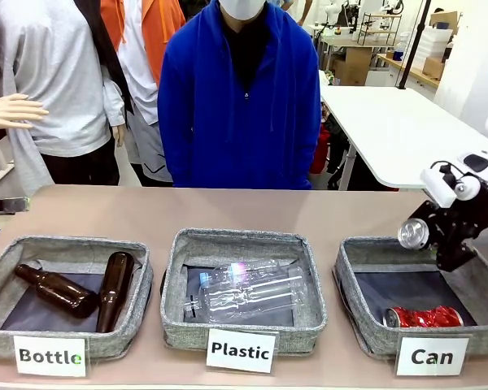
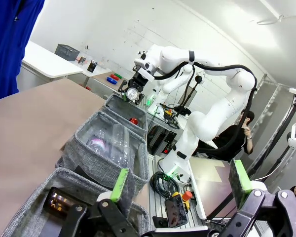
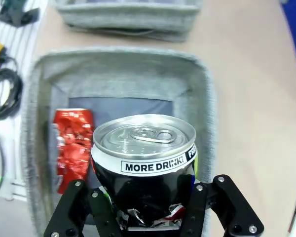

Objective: Sort the can waste into the basket.
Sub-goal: Pick up the can waste from the table and place it in the right Fabric basket.

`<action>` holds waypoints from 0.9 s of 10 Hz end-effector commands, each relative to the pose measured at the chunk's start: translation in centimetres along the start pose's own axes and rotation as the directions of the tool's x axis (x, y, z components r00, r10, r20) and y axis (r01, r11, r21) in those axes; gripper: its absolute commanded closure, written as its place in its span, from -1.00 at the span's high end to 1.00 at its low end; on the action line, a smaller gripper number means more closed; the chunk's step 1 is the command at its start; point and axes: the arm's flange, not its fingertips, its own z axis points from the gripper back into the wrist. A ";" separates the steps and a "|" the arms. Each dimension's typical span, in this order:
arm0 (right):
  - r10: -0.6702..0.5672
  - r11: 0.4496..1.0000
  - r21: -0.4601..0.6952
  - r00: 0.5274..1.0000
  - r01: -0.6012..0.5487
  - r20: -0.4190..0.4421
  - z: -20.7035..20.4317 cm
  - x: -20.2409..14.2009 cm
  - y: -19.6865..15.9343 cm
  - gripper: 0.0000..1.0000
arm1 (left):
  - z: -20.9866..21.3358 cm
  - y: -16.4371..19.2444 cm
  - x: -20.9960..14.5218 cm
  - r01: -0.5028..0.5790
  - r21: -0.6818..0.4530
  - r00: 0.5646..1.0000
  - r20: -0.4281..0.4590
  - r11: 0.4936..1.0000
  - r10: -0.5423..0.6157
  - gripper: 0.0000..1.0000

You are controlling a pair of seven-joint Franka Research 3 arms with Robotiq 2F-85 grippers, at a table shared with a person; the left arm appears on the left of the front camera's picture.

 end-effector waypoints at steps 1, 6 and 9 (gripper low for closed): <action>-0.010 0.995 0.100 0.999 0.015 -0.052 -0.2 0.4 1.3 -1.00 | -0.2 -0.3 0.1 -0.005 0.008 1.000 -0.001 1.000 0.005 1.00; 0.026 0.996 0.082 0.996 -0.019 -0.088 -0.7 0.0 1.8 0.11 | -0.2 -0.3 0.1 -0.005 0.008 1.000 -0.001 1.000 0.005 1.00; 0.016 0.999 0.052 0.990 -0.008 -0.139 -0.6 -0.1 2.2 1.00 | -0.2 -0.3 0.1 -0.005 0.008 1.000 -0.001 1.000 0.005 1.00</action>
